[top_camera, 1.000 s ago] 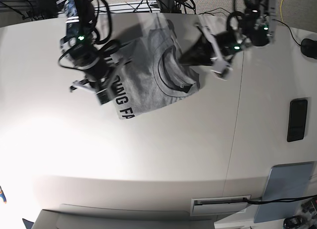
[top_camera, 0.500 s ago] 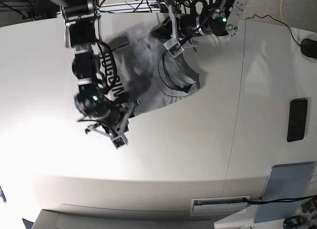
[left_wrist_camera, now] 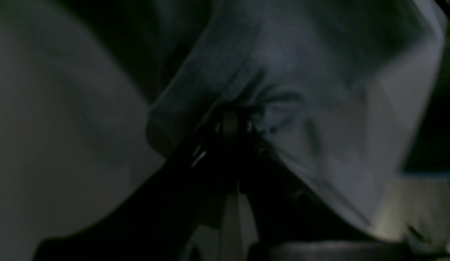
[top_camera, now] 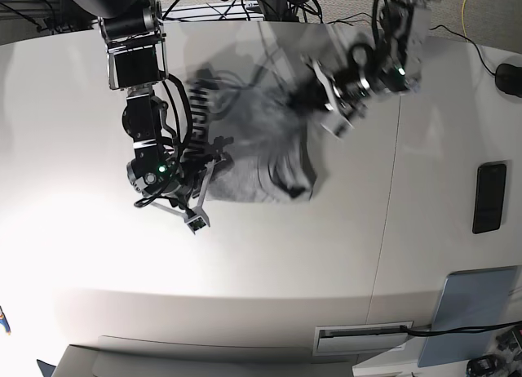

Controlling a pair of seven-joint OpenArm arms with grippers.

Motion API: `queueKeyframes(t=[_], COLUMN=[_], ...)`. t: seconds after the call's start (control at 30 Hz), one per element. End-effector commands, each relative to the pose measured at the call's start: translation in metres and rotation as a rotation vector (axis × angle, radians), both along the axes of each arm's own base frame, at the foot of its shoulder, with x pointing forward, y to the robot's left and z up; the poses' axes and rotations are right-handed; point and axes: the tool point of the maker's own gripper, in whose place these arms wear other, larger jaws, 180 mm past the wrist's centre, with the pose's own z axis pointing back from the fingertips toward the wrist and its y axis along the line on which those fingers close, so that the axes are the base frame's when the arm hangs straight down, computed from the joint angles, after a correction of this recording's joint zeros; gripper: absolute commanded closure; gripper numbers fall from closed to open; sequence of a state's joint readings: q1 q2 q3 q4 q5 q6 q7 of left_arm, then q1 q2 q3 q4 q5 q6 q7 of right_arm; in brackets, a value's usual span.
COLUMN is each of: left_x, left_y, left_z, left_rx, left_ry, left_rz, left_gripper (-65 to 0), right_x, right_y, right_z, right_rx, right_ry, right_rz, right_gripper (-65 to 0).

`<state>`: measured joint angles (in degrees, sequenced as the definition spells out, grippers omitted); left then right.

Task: Fold the T-shirt properly
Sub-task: 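Press and adjust the folded bundle with both grippers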

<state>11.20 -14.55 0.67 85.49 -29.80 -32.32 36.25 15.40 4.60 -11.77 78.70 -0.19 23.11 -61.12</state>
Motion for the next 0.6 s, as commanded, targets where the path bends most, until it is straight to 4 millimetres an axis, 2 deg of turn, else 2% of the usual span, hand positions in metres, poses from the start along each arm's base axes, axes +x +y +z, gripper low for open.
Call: queueKeyframes(t=[0.0,0.1,0.27,0.43,0.57], left_x=[-0.003,0.023,0.065,0.103,0.125], left_y=[0.037,0.053,0.059,0.060,0.059], left_z=[-0.030,-0.032,-0.024,-0.004,0.015], left_rx=[0.193,0.220,0.202,0.180,0.164], left_ry=[0.077,0.048,-0.010,-0.082,-0.135], left_rz=[0.026,0.069,0.111,0.137,0.146], left_gripper=[0.0,0.0,0.0,0.0,0.0], right_x=[0.006,-0.012,-0.050,-0.092,-0.114], right_y=[0.000,0.001,0.007,0.017,0.022], right_z=[0.011,0.006,0.005,0.003,0.011], right_rx=[0.001,-0.003,0.006,0.036,0.053], right_ry=[-0.034,-0.015,-0.012,-0.004,-0.020], right_rz=[0.000,0.005,0.007,0.020,0.029], right_gripper=[0.0,0.0,0.0,0.0,0.0])
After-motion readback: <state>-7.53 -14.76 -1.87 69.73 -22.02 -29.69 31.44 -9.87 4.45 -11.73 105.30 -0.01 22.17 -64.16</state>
